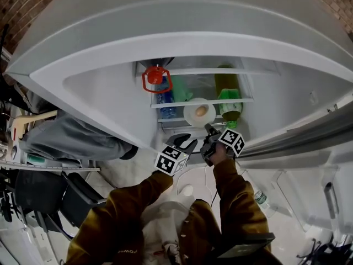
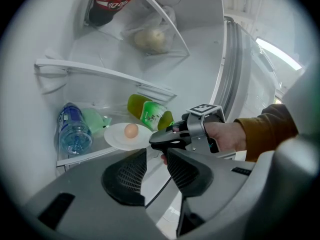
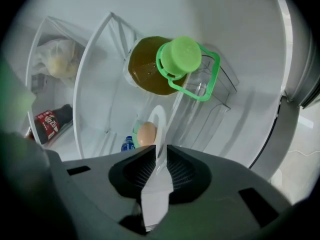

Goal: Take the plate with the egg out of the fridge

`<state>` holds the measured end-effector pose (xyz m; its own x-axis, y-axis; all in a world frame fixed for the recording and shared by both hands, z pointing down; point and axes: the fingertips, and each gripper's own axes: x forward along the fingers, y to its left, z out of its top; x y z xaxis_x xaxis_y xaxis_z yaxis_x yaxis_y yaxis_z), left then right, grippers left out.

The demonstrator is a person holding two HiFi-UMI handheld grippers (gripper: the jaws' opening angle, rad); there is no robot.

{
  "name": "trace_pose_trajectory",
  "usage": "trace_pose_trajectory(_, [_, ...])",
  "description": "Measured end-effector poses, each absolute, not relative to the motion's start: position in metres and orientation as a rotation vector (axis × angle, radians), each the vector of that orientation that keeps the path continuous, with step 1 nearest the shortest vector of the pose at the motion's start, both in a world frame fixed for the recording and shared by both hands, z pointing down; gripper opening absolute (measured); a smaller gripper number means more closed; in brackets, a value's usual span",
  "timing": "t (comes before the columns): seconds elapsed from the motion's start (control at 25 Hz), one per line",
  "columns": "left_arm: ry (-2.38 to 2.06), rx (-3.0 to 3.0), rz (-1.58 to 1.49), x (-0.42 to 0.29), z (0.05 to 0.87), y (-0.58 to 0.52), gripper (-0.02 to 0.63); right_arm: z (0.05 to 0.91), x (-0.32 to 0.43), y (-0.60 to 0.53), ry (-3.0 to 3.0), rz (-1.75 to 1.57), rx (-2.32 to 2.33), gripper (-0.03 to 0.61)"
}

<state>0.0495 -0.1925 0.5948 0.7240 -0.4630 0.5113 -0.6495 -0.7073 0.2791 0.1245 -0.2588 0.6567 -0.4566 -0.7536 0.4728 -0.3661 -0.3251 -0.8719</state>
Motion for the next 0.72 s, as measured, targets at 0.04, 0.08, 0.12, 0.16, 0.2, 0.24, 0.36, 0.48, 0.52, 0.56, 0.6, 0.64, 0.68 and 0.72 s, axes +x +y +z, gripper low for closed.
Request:
trace_pose_trajectory(0.04, [-0.854, 2.483, 0.570, 0.048, 0.595, -0.193, 0.112, 0.657, 0.123, -0.259, 1.599, -1.854, -1.417, 0.052])
trace_pose_trajectory(0.08, [-0.857, 2.482, 0.571, 0.047, 0.595, -0.193, 0.112, 0.658, 0.121, -0.260, 1.587, -1.861, -1.399, 0.054])
trace_pose_trajectory(0.12, [-0.860, 2.481, 0.571, 0.045, 0.594, -0.194, 0.112, 0.659, 0.119, -0.260, 1.577, -1.868, -1.381, 0.054])
trace_pose_trajectory(0.16, [-0.863, 2.480, 0.570, 0.044, 0.594, -0.194, 0.112, 0.659, 0.118, -0.261, 1.568, -1.875, -1.367, 0.054])
trace_pose_trajectory(0.2, [-0.865, 2.479, 0.569, 0.043, 0.594, -0.195, 0.112, 0.660, 0.116, -0.261, 1.559, -1.880, -1.358, 0.054])
trace_pose_trajectory(0.24, [-0.866, 2.479, 0.569, 0.042, 0.594, -0.195, 0.112, 0.661, 0.116, -0.262, 1.552, -1.882, -1.355, 0.054])
trace_pose_trajectory(0.36, [-0.872, 2.483, 0.570, 0.039, 0.593, -0.196, 0.112, 0.662, 0.116, -0.265, 1.529, -1.887, -1.357, 0.054])
trace_pose_trajectory(0.48, [-0.874, 2.484, 0.569, 0.038, 0.592, -0.196, 0.112, 0.663, 0.118, -0.267, 1.483, -1.896, -1.351, 0.052])
trace_pose_trajectory(0.52, [-0.872, 2.484, 0.568, 0.038, 0.592, -0.196, 0.112, 0.664, 0.118, -0.268, 1.475, -1.897, -1.349, 0.052])
trace_pose_trajectory(0.56, [-0.869, 2.484, 0.567, 0.038, 0.592, -0.196, 0.112, 0.664, 0.118, -0.269, 1.470, -1.898, -1.346, 0.052])
trace_pose_trajectory(0.6, [-0.867, 2.485, 0.565, 0.038, 0.592, -0.196, 0.112, 0.665, 0.118, -0.269, 1.464, -1.900, -1.342, 0.052])
trace_pose_trajectory(0.64, [-0.865, 2.486, 0.564, 0.038, 0.592, -0.196, 0.111, 0.666, 0.118, -0.270, 1.456, -1.902, -1.337, 0.052])
trace_pose_trajectory(0.68, [-0.866, 2.488, 0.564, 0.038, 0.592, -0.196, 0.112, 0.667, 0.118, -0.270, 1.449, -1.903, -1.333, 0.052])
trace_pose_trajectory(0.72, [-0.867, 2.490, 0.566, 0.037, 0.592, -0.196, 0.112, 0.668, 0.118, -0.271, 1.443, -1.902, -1.329, 0.052])
